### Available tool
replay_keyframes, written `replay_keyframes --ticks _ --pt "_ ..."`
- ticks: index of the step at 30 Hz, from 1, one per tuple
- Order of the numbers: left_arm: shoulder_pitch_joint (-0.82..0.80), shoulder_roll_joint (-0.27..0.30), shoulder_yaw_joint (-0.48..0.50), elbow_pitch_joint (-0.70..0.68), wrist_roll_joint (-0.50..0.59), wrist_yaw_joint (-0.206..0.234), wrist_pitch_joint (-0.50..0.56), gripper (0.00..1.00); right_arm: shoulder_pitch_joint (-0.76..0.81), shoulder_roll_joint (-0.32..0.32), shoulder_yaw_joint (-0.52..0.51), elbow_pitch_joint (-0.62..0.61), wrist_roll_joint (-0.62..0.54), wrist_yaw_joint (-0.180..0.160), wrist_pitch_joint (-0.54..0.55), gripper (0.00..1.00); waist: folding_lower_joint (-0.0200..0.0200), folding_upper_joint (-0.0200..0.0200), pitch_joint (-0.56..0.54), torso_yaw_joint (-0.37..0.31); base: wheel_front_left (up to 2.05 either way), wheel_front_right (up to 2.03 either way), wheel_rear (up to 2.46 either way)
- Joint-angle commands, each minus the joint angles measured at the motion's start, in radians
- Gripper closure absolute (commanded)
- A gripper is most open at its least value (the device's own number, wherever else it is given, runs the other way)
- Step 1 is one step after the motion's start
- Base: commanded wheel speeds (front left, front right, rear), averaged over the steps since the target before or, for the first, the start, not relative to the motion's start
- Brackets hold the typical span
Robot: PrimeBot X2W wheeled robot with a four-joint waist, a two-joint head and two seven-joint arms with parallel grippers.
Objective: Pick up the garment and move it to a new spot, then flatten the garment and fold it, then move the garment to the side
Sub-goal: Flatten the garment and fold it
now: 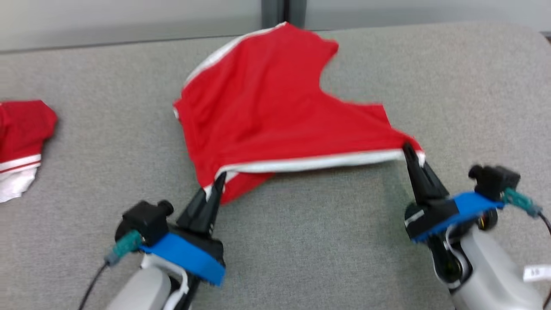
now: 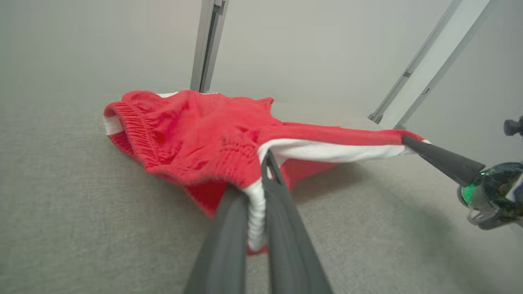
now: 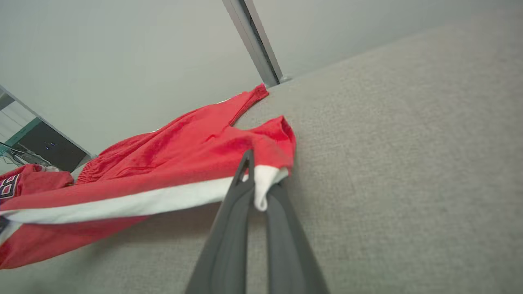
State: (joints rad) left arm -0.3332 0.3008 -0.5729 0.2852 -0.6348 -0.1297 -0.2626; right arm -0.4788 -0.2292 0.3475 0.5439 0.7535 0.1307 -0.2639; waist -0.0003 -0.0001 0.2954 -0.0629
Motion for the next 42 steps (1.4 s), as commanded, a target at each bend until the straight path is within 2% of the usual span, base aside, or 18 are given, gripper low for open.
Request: replay_keyframes --ticks 1,11,15,19,24,32,37,42 --pt "0.023 -0.007 -0.004 -0.010 0.000 -0.001 -0.003 1.00 0.040 -0.012 -0.010 -0.014 0.010 0.000 -0.001 1.00 0.0003 0.0001 -0.024 -0.007 0.00 0.00 0.00" --pt "0.232 -0.006 -0.029 -0.056 0.015 -0.001 -0.003 1.00 0.401 -0.013 -0.053 -0.142 0.039 0.000 -0.001 1.00 0.0003 0.0001 -0.133 0.026 0.00 0.00 0.00" --pt "0.267 0.004 -0.059 -0.067 0.021 -0.001 -0.003 1.00 0.488 -0.003 -0.078 -0.184 0.030 0.000 -0.001 1.00 0.0003 0.0001 -0.150 0.039 0.00 0.00 0.00" --pt "0.273 -0.006 -0.061 -0.073 0.022 -0.001 -0.003 1.00 0.502 0.008 -0.099 -0.209 0.014 0.000 0.001 1.00 0.0003 0.0001 -0.160 0.048 0.00 0.00 0.00" --pt "0.245 -0.020 -0.061 -0.063 0.022 -0.001 -0.003 1.00 0.422 0.026 -0.137 -0.225 0.008 0.000 0.002 1.00 0.0003 0.0001 -0.165 0.055 0.00 0.00 0.00" --pt "0.136 -0.044 -0.056 -0.043 0.007 -0.001 -0.003 1.00 0.189 0.002 -0.119 -0.171 -0.116 0.000 0.008 1.00 0.0003 0.0001 -0.120 0.077 0.00 0.00 0.00" --pt "0.034 -0.052 -0.031 -0.024 -0.010 -0.001 -0.003 1.00 -0.016 0.012 -0.080 -0.092 -0.178 0.000 0.024 1.00 0.0003 0.0001 -0.047 0.097 0.00 0.00 0.00" --pt "-0.071 -0.066 0.008 0.002 -0.009 -0.001 -0.003 1.00 -0.231 0.024 -0.063 0.042 -0.196 0.000 0.044 1.00 0.0003 0.0001 0.037 0.126 0.00 0.00 0.00"
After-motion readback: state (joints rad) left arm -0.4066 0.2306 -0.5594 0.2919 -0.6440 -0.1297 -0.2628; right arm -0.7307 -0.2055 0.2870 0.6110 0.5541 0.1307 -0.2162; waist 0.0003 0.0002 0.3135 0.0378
